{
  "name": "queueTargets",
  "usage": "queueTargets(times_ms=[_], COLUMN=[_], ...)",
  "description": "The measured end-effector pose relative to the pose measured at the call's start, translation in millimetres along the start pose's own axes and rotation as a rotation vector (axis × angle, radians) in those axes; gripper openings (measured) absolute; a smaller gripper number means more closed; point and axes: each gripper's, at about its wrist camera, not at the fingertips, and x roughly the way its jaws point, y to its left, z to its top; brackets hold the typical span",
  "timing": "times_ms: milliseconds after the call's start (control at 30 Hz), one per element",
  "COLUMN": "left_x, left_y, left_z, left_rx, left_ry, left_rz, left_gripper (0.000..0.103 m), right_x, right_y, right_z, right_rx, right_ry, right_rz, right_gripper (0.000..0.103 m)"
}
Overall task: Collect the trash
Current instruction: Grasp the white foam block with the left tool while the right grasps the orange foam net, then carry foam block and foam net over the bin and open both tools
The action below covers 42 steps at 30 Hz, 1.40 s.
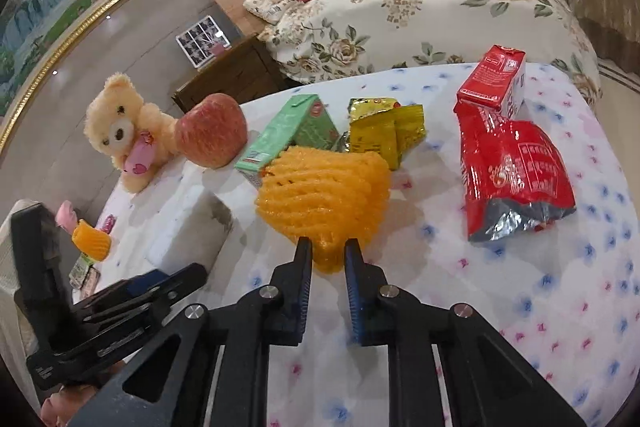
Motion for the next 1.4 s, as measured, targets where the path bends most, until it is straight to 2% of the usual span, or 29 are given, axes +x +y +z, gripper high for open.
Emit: queueTargets(times_ms=[300, 867, 1100, 1400], left_x=[-24.3, -44.7, -48.6, -45.2], left_y=[-17.3, -113.6, -154.0, -188.3], left_z=[-25.1, -71.5, -81.3, -88.4], left_rx=[0.018, 0.176, 0.253, 0.31], left_ry=[-0.005, 0.043, 0.056, 0.07], left_rz=[-0.064, -0.192, -0.236, -0.269], left_gripper=[0.029, 0.029, 0.029, 0.029], right_x=[-41.9, -132.1, -160.8, -189.3], right_y=[-3.5, -59.6, -84.8, -110.2], right_z=[-33.4, -78.1, -93.1, -105.4], right_rx=[0.02, 0.111, 0.153, 0.204], right_ry=[-0.021, -0.105, -0.138, -0.182], right_rz=[0.027, -0.062, -0.094, -0.128], right_gripper=[0.013, 0.013, 0.013, 0.011])
